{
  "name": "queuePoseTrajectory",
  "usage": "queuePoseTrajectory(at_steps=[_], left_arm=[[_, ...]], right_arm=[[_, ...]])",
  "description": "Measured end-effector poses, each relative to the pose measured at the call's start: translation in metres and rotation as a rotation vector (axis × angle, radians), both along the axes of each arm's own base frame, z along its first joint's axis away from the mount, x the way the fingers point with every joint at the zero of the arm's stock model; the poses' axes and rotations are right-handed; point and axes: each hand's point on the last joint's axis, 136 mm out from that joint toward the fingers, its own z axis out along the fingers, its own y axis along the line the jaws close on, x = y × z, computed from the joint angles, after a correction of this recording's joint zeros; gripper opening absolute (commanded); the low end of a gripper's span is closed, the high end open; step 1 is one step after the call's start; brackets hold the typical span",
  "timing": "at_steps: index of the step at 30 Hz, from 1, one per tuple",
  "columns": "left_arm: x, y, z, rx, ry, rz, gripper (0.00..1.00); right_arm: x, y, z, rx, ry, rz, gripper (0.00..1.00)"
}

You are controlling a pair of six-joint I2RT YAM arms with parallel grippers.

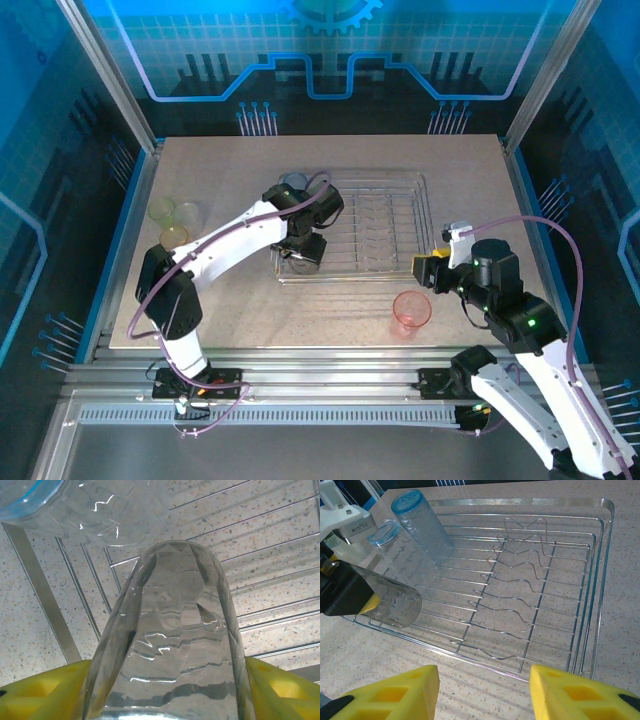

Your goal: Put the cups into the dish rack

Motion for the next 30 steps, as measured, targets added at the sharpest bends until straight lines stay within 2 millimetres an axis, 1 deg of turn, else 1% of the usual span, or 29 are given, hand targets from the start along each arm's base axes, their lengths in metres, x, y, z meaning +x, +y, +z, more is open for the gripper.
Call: queuePoseTrajectory(at_steps=[4,10,12,17,18,22,26,30], left_arm=[[-0.001,0.007,-0.002,0.021,0.019,0.007,0.34],[-0.001,0.016,-0.007,0.055,0.044,0.003,0.44],[0.000,0.017,-0.007,0.054,0.043,0.004,0.50],[0.001,0.017,-0.009,0.056,0.044,-0.003,0.78],[0.001,0.018,-0.010,0.057,0.045,-0.005,0.81],[-0.001,0.023,-0.017,0.081,0.055,-0.006,0.89],[-0.002,0.030,-0.022,0.109,0.054,0.001,0.99],[0.001,0.032,-0.021,0.122,0.039,0.004,0.99]], right_arm=[[0.000,0.000,-0.003,-0.005,0.005,0.001,0.56],[0.000,0.000,-0.004,-0.007,0.009,0.001,0.56],[0.001,0.000,-0.004,-0.008,0.011,0.001,0.56],[0.001,-0.002,-0.005,-0.014,0.014,-0.008,0.55],[0.001,-0.002,-0.005,-0.015,0.014,-0.013,0.55],[0.002,-0.005,-0.006,-0.016,0.017,-0.032,0.55],[0.002,-0.004,-0.008,-0.005,0.033,-0.034,0.55],[0.003,-0.003,-0.019,-0.013,0.090,-0.037,0.56]])
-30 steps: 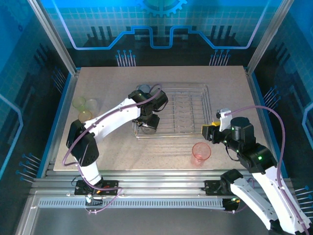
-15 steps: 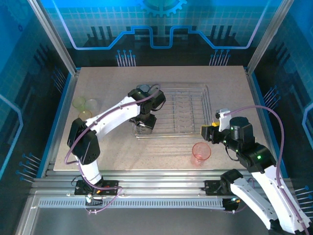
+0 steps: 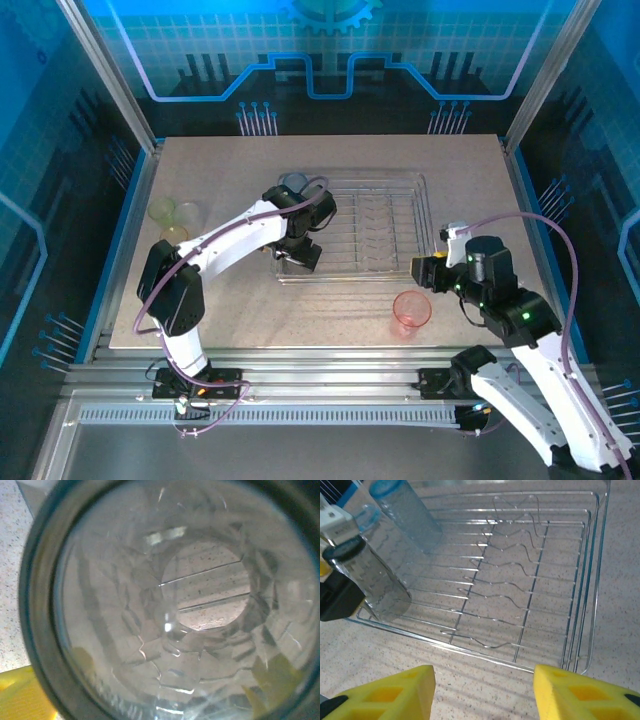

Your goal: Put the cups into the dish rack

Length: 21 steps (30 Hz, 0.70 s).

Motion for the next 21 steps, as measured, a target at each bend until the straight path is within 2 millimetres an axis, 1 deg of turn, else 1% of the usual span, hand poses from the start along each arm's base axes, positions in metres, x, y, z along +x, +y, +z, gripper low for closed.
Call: queuePoseTrajectory(at_steps=[4,7,11,17,21], left_arm=[[0.001,0.001,0.004,-0.011,-0.024,0.004,0.99],[0.001,0.000,0.016,-0.048,-0.066,0.018,0.99],[0.000,0.001,0.044,-0.118,-0.148,0.027,0.99],[-0.004,0.004,0.089,-0.258,-0.305,0.044,0.99],[-0.006,0.001,0.114,-0.382,-0.410,0.044,0.96]], right_arm=[[-0.001,0.000,-0.009,-0.009,0.045,-0.001,0.56],[-0.004,-0.001,-0.010,-0.010,0.059,-0.004,0.56],[-0.005,-0.003,-0.007,-0.009,0.062,-0.010,0.56],[-0.008,-0.004,-0.010,-0.008,0.084,-0.015,0.56],[-0.008,-0.003,-0.010,0.002,0.089,-0.015,0.55]])
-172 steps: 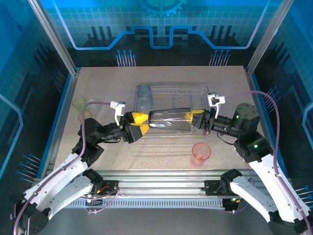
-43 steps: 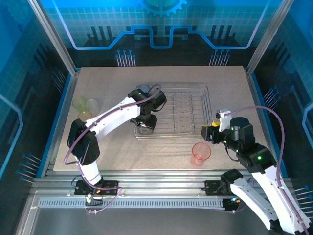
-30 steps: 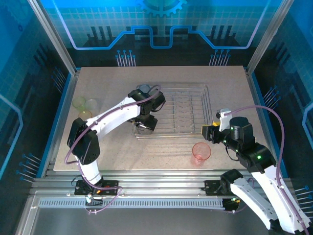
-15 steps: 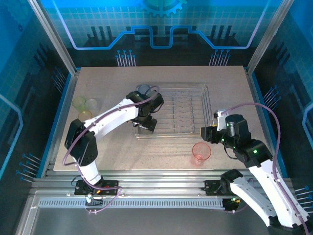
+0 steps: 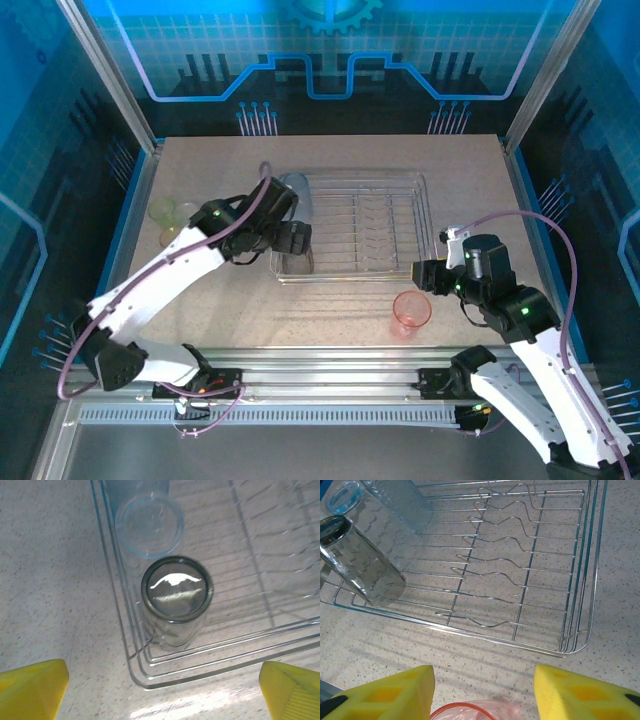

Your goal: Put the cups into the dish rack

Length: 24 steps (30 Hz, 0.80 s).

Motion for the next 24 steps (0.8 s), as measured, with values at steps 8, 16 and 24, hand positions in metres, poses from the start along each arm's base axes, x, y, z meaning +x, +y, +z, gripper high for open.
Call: queuePoseTrajectory(at_steps=[8,16,24], left_arm=[[0.015,-0.036,0.019,-0.190,-0.076,-0.054,0.93],[0.033,-0.065,-0.017,-0.197,-0.001,-0.083,0.91],[0.041,-0.065,-0.019,-0.204,-0.011,-0.072,0.91]], right_arm=[[-0.002,0.003,0.000,0.032,0.014,0.001,0.53],[-0.003,0.003,0.003,0.043,0.005,0.001,0.52],[-0.004,0.003,0.004,0.045,0.001,0.001,0.52]])
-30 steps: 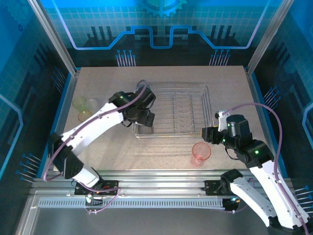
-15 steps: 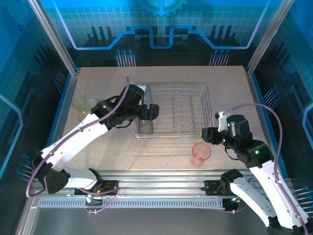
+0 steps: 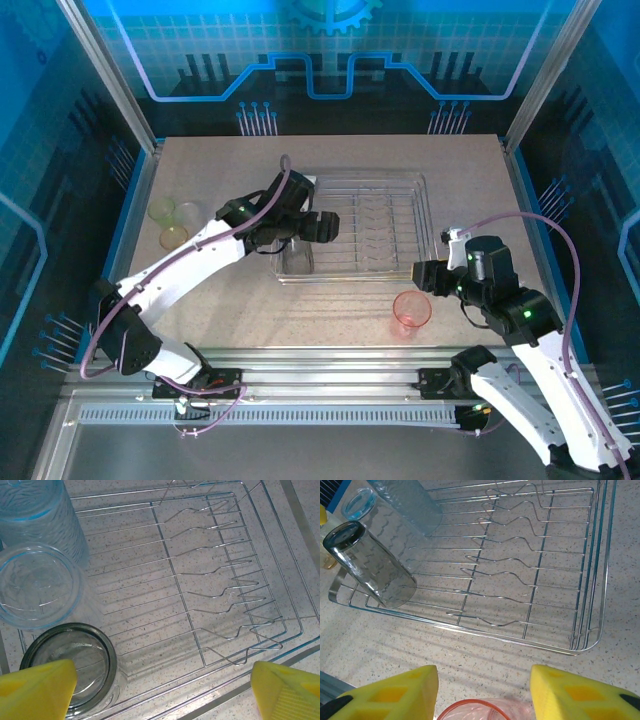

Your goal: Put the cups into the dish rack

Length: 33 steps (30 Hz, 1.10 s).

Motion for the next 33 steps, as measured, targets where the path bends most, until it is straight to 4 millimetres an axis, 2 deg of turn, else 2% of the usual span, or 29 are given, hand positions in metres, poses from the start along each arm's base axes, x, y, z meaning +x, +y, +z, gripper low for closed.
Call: queuePoseTrajectory(at_steps=[14,33], left_arm=[[0.004,0.008,-0.034,0.014,0.061,0.041,0.89],[-0.014,0.013,-0.021,-0.096,0.067,0.080,0.89]], right_arm=[[0.000,0.002,-0.001,0.004,0.006,0.009,0.53],[0.009,0.007,-0.004,0.004,0.016,0.018,0.53]])
